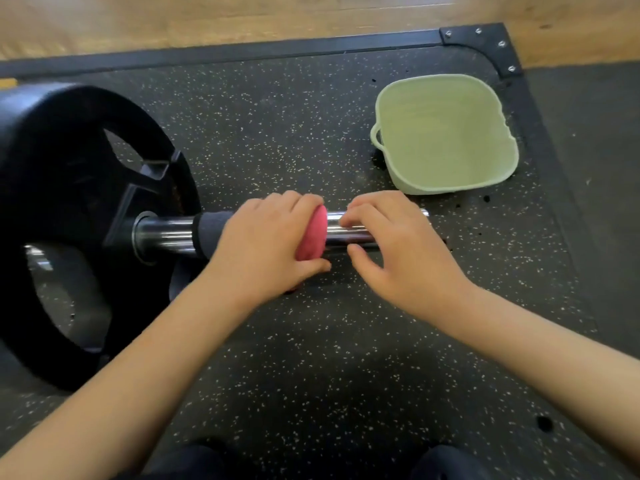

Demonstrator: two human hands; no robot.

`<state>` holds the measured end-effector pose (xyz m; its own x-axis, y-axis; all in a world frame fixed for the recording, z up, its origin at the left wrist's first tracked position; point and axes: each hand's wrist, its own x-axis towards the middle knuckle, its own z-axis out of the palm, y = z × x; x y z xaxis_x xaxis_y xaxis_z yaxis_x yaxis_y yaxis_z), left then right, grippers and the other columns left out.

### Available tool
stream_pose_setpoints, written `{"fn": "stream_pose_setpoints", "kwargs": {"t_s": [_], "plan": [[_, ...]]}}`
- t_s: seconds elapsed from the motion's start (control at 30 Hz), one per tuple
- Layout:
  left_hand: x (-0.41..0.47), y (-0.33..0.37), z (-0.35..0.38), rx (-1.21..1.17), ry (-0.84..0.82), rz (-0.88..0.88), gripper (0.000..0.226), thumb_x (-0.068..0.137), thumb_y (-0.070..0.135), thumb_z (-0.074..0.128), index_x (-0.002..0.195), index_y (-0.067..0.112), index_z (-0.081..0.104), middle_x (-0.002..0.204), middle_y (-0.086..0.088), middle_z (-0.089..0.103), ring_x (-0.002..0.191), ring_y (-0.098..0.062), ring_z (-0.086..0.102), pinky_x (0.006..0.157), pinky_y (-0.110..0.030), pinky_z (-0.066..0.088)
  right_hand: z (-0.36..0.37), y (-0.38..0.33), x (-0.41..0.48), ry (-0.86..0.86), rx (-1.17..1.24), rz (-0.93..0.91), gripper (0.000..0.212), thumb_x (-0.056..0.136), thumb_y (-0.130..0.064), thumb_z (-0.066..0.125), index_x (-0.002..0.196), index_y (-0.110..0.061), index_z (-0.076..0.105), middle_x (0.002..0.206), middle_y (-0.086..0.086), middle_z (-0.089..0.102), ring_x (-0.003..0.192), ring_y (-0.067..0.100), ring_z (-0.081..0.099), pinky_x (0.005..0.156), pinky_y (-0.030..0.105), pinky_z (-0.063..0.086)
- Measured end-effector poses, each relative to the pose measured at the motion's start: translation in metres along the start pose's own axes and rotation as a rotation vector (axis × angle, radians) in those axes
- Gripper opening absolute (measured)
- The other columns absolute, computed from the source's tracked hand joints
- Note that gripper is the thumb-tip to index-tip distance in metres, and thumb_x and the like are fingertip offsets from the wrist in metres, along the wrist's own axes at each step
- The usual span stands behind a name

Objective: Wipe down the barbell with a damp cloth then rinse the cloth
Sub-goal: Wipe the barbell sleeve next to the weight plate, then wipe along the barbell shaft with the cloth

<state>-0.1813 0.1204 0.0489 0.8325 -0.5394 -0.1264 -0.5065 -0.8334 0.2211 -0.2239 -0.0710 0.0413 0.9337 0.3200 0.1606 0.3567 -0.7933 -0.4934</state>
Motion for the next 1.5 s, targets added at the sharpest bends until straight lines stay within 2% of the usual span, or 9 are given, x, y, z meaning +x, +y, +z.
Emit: {"fn": "stream_pose_setpoints", "kwargs": {"t_s": [0.1,0.37,0.57,0.77,0.87,1.03,1.27,1.37,1.5], "plan": [[-0.020,-0.018,-0.016,-0.137,-0.028,-0.087,0.067,0.078,0.061,0.051,0.135,0.027,0.046,0.127,0.008,0.055,0.115,-0.015,0.052,0.101,-0.036,0.039,0.006,-0.008,0.016,-0.005,0.010,-0.019,0.026,0.084,-0.022,0.055,0.106,-0.010,0.062,0.110,0.003,0.059,0.107,0.023,0.052,0.091,0.039,0.044],[-0.041,-0.037,-0.022,-0.185,0.170,-0.457,0.047,0.077,0.052,0.068,0.108,0.019,0.056,0.107,0.004,0.057,0.103,-0.019,0.050,0.088,-0.031,0.035,0.022,-0.033,0.045,-0.093,0.057,-0.055,0.036,0.090,-0.023,0.048,0.121,-0.011,0.060,0.118,0.003,0.059,0.113,0.023,0.051,0.095,0.041,0.043],[-0.043,-0.033,-0.020,-0.338,0.280,-0.402,0.013,0.084,0.031,0.068,0.079,0.027,0.057,0.098,0.010,0.063,0.104,-0.015,0.048,0.091,-0.030,0.031,0.026,-0.033,0.051,-0.115,0.096,-0.054,0.024,0.091,-0.018,0.057,0.114,-0.013,0.061,0.115,0.001,0.059,0.110,0.022,0.050,0.095,0.040,0.042],[-0.063,-0.029,-0.016,-0.747,0.573,-0.640,0.011,0.094,0.020,0.054,0.087,0.026,0.048,0.096,0.006,0.059,0.093,-0.017,0.054,0.084,-0.033,0.045,0.019,-0.036,0.063,-0.129,0.111,0.078,0.024,0.097,-0.023,0.050,0.120,-0.016,0.058,0.116,-0.001,0.059,0.109,0.017,0.050,0.095,0.030,0.039],[-0.071,-0.025,-0.010,-0.770,0.574,-0.726,0.018,0.091,0.020,0.059,0.097,0.027,0.044,0.099,0.007,0.053,0.095,-0.012,0.050,0.082,-0.018,0.039,0.019,-0.040,0.076,-0.297,-0.004,0.192,0.029,0.100,-0.038,0.040,0.121,-0.023,0.054,0.110,-0.004,0.062,0.101,0.019,0.057,0.086,0.039,0.046],[-0.079,-0.014,-0.005,-0.930,0.499,-0.825,0.033,0.087,0.020,0.066,0.106,0.023,0.040,0.101,0.012,0.048,0.089,-0.002,0.050,0.073,-0.009,0.040,0.021,-0.045,0.090,-0.467,-0.067,0.317,0.035,0.100,-0.047,0.031,0.114,-0.027,0.057,0.100,-0.003,0.067,0.093,0.024,0.060,0.078,0.036,0.046],[-0.082,-0.018,-0.002,-1.151,0.402,-1.022,0.040,0.088,0.023,0.065,0.115,0.019,0.036,0.110,0.004,0.049,0.094,-0.001,0.051,0.068,-0.010,0.038,0.030,-0.050,0.087,-0.294,0.158,0.339,0.017,0.096,-0.031,0.047,0.108,-0.029,0.058,0.086,-0.011,0.066,0.087,0.018,0.062,0.083,0.040,0.051],[-0.081,-0.016,0.007,-1.331,0.406,-1.110,0.044,0.090,0.025,0.064,0.122,0.017,0.036,0.126,-0.001,0.048,0.110,-0.008,0.050,0.082,-0.017,0.036,0.030,-0.052,0.084,-0.215,0.277,0.301,0.019,0.093,-0.018,0.055,0.109,-0.025,0.060,0.086,-0.008,0.065,0.082,0.012,0.063,0.083,0.038,0.052],[-0.077,-0.015,0.009,-1.485,0.447,-1.140,0.037,0.092,0.024,0.061,0.123,0.011,0.045,0.109,0.005,0.059,0.096,0.000,0.055,0.079,-0.014,0.040,0.028,-0.052,0.082,-0.148,0.427,0.304,0.027,0.087,-0.004,0.058,0.104,-0.024,0.063,0.101,0.000,0.066,0.088,0.014,0.065,0.084,0.032,0.053]]}}
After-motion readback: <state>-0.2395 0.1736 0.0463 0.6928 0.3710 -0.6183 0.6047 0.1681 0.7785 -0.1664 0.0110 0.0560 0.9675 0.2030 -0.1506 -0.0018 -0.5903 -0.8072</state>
